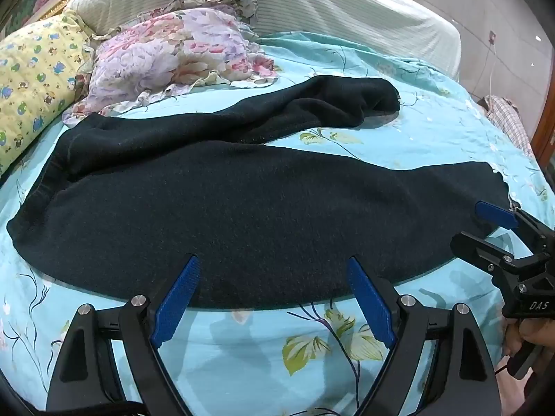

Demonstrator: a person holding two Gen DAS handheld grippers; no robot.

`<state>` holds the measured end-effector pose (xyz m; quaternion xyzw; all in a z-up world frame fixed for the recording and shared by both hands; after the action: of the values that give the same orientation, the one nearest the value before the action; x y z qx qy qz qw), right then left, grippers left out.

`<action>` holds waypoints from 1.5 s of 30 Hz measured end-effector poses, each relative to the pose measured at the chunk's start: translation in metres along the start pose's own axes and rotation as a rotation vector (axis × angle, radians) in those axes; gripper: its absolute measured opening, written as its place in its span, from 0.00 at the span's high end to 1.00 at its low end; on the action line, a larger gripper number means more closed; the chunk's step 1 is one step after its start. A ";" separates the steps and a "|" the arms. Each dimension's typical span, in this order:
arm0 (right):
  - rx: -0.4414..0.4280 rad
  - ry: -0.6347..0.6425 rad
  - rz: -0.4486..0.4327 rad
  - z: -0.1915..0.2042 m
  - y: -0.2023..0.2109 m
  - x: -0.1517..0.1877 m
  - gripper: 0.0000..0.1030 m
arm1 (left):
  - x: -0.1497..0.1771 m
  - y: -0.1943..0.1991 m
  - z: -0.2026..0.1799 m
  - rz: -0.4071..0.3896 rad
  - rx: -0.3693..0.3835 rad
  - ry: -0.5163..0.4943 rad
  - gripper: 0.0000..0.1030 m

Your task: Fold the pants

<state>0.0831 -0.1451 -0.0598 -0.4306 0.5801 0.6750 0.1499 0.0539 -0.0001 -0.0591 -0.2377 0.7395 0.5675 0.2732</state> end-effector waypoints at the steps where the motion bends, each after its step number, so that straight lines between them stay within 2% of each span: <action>1: -0.001 0.000 0.000 0.000 0.000 0.000 0.02 | 0.001 -0.001 -0.002 -0.003 -0.006 0.004 0.15; 28: 0.002 -0.018 -0.006 -0.004 0.000 -0.002 0.02 | 0.001 -0.008 -0.003 -0.007 0.005 0.005 0.15; 32: 0.001 -0.025 -0.004 -0.005 0.001 -0.003 0.02 | -0.001 -0.006 -0.003 -0.032 0.025 0.005 0.15; 37: -0.001 -0.028 -0.003 -0.005 0.001 -0.003 0.02 | -0.001 -0.005 0.000 -0.009 0.000 -0.016 0.15; 39: -0.002 -0.029 -0.002 -0.005 0.001 -0.003 0.02 | 0.001 -0.006 0.002 0.024 -0.019 -0.025 0.15; 45: -0.003 -0.023 0.001 -0.003 0.001 -0.003 0.02 | 0.002 -0.006 0.004 0.038 0.009 0.005 0.15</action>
<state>0.0860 -0.1474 -0.0566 -0.4228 0.5775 0.6808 0.1558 0.0573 0.0021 -0.0654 -0.2240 0.7470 0.5686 0.2618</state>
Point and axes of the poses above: each gripper's, at about its wrist camera, not at the fingertips, and y roughly against the way its jaws point, z to its left, x to its underside, the point moved 8 cm from there along -y, roughly the way its jaws point, and after that the axes turned 14 degrees about x, right-handed, at the moved point
